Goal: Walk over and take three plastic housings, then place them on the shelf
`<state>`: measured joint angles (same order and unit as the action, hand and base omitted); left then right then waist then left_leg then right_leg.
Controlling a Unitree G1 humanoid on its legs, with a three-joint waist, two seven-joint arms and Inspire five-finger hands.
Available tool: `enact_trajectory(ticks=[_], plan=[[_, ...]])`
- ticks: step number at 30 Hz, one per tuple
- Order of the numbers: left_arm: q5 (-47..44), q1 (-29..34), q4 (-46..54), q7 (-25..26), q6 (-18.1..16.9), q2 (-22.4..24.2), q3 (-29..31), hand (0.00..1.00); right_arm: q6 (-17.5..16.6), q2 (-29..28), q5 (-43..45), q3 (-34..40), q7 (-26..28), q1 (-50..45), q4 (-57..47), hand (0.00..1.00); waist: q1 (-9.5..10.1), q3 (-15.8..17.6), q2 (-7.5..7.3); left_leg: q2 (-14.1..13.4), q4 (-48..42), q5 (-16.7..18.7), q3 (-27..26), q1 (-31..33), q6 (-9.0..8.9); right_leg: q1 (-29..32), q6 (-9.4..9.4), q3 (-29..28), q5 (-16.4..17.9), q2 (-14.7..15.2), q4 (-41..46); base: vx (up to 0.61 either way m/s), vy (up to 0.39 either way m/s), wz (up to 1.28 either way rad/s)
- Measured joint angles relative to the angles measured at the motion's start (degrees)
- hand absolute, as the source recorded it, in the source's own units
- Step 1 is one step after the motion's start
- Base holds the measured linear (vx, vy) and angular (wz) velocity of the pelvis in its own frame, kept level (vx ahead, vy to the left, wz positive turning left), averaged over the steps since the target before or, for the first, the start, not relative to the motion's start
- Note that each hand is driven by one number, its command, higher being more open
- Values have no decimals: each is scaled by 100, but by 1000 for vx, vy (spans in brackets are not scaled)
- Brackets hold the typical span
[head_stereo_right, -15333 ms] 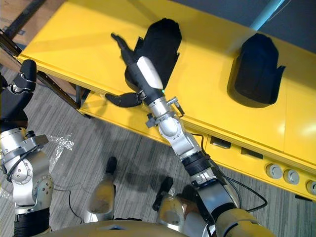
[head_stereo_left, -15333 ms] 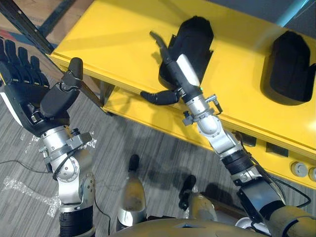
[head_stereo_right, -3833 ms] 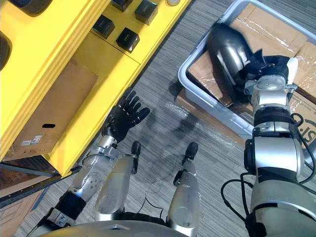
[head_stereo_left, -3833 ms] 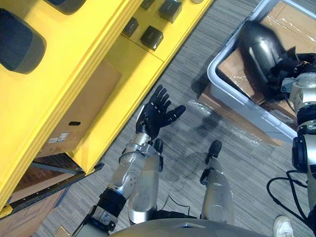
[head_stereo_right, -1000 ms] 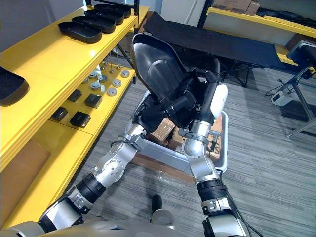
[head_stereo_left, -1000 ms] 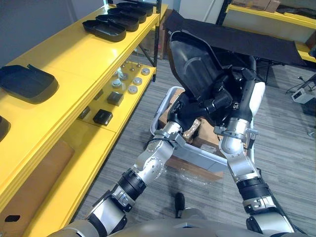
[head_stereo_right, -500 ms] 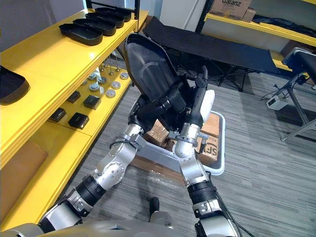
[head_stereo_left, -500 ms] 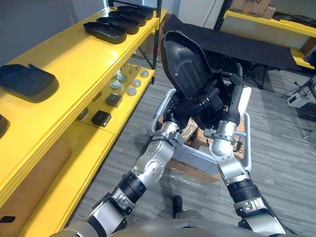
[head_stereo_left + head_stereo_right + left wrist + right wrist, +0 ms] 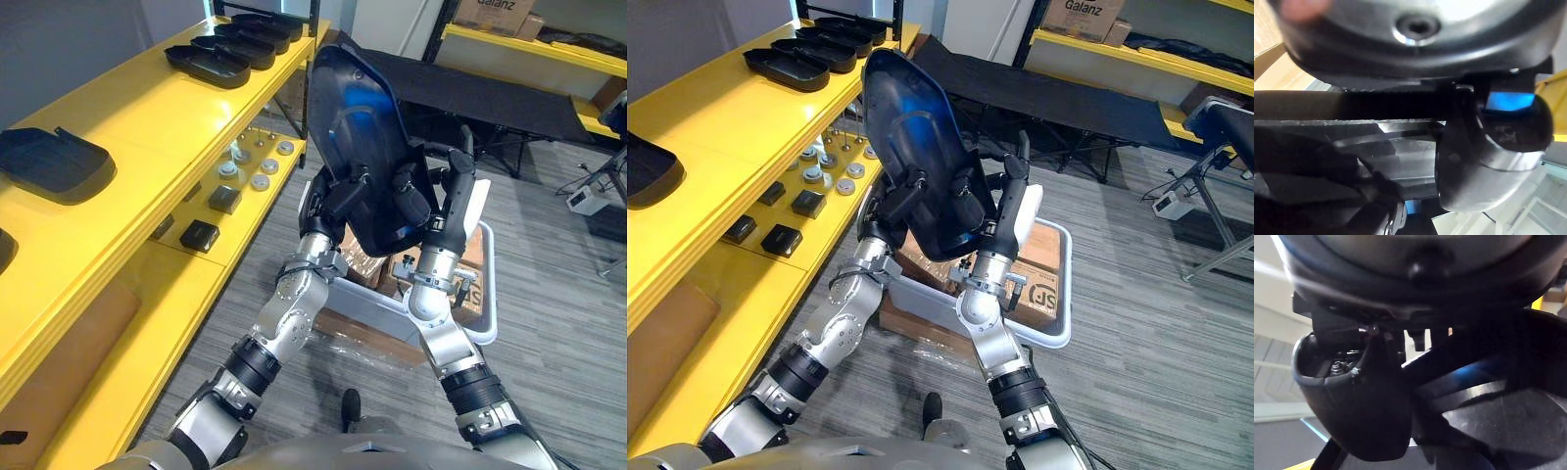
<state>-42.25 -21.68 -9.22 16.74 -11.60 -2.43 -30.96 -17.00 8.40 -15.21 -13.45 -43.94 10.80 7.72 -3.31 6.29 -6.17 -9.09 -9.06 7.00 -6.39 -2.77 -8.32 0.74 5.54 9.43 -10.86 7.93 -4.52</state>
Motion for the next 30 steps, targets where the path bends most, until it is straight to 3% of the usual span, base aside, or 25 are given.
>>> enact_trajectory(ticks=[8, 9, 22, 25, 30], plan=[[-45, -1, 0, -5, 63, -49, -41, 0, -3, -32, -8, -75, -189, -88, 5, 0, -7, -12, -16, 4, -3, 0, 9, 6, 0, 10, -1, 1, 0, 5, -1, 0, 0, 0], [-57, -1, 0, -5, 63, -51, -48, 0, -3, -31, -14, -81, -213, -88, 12, 100, -6, -12, -16, 4, -4, 0, 16, 9, 0, 13, -1, 2, 0, 6, -1, 0, 0, 0], [94, 0, 0, 139, 33, -92, -7, 0, -145, -17, -19, -203, -327, -91, 33, 100, 2, -12, -16, 4, -12, 0, 28, 16, 0, 18, -1, 6, 0, 6, -2, 0, 0, 0], [531, 17, 1, 413, 17, -69, 30, 0, -143, -35, -15, -292, -379, -92, 32, 100, -1, -13, -15, 4, -18, 0, 28, 15, 1, 16, -1, 4, 0, 4, -1, 0, 0, 0], [1969, 505, 120, 1389, -85, 223, 470, 0, -44, -203, 11, -265, -440, -105, 27, 100, 8, -29, 14, -2, -77, 37, 14, 28, 3, 10, -1, 2, 1, -6, 0, 0, 0, 0]])
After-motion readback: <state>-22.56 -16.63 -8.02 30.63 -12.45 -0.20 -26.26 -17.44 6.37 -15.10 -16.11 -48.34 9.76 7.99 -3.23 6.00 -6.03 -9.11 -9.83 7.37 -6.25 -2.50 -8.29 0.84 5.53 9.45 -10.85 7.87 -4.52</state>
